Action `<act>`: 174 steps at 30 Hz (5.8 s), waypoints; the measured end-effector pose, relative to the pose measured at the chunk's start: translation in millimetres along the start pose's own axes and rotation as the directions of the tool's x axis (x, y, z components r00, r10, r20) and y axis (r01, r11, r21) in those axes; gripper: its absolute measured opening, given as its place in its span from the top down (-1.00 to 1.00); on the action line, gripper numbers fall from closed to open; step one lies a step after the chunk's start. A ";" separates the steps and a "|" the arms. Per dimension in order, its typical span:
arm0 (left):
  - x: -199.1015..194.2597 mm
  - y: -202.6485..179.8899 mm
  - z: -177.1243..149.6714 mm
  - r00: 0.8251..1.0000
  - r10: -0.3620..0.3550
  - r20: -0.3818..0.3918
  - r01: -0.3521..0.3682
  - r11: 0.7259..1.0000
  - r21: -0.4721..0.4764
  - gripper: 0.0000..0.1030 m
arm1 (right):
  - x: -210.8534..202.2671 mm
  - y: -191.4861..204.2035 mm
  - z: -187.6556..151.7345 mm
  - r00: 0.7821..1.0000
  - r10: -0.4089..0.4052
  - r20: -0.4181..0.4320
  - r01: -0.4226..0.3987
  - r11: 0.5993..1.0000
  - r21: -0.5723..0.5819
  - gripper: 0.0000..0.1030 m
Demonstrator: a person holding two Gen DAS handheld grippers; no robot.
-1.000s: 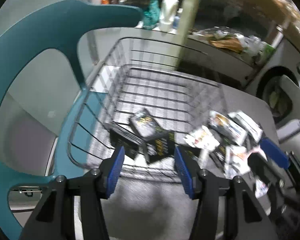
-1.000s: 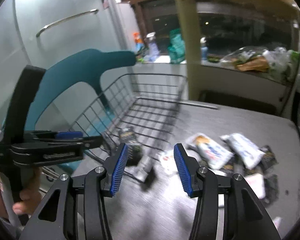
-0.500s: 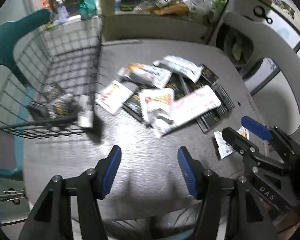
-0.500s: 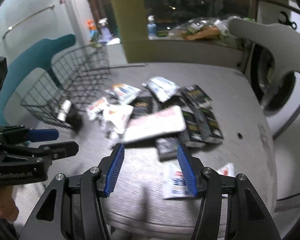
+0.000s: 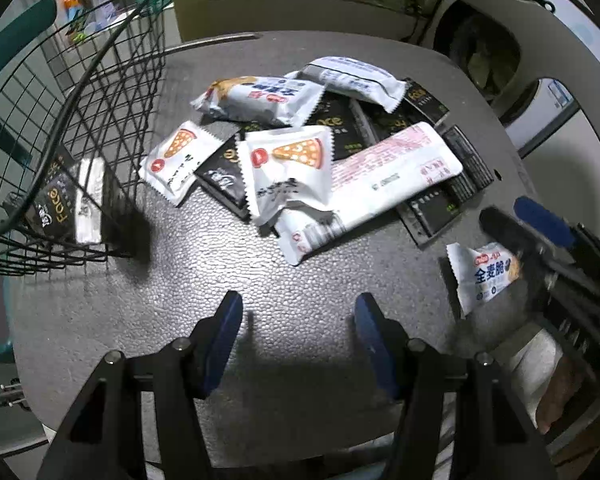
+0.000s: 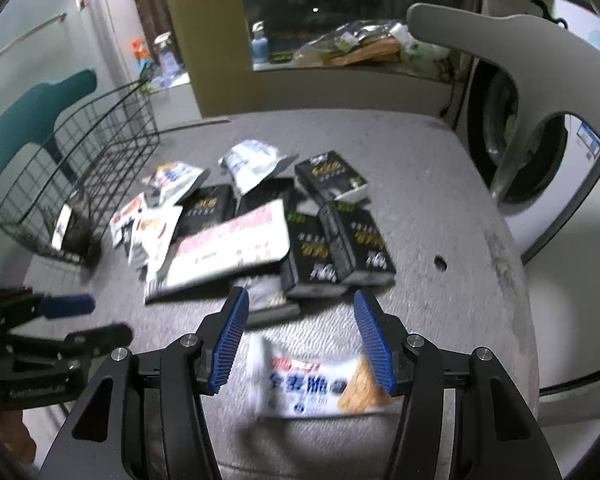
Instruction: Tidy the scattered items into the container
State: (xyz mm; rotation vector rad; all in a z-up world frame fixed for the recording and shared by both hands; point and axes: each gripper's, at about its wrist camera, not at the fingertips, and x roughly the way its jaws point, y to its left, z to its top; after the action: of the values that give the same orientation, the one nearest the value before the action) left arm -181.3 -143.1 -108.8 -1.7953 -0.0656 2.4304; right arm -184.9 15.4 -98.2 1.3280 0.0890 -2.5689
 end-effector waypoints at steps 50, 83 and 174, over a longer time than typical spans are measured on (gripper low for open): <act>31.7 -91.8 51.9 0.998 -0.059 0.034 0.053 0.987 0.154 -0.45 | 9.3 -8.1 -52.9 0.966 -0.256 -0.043 0.257 0.966 0.020 -0.08; 23.2 25.5 53.0 0.998 -0.039 0.040 0.044 0.992 -0.116 -0.45 | 58.0 -12.0 -0.9 0.993 -0.030 -0.115 0.075 0.909 0.411 -0.32; -109.8 164.9 57.1 0.963 0.135 0.232 -0.060 0.951 -0.302 0.96 | -28.8 197.4 99.5 0.941 0.326 0.094 -0.316 0.943 -0.105 0.34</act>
State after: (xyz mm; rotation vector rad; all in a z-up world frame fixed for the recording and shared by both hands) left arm -215.6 -317.9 -5.1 -1.6134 -0.3885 2.8360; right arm -199.5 -186.6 -5.2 1.0661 -0.0322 -2.3254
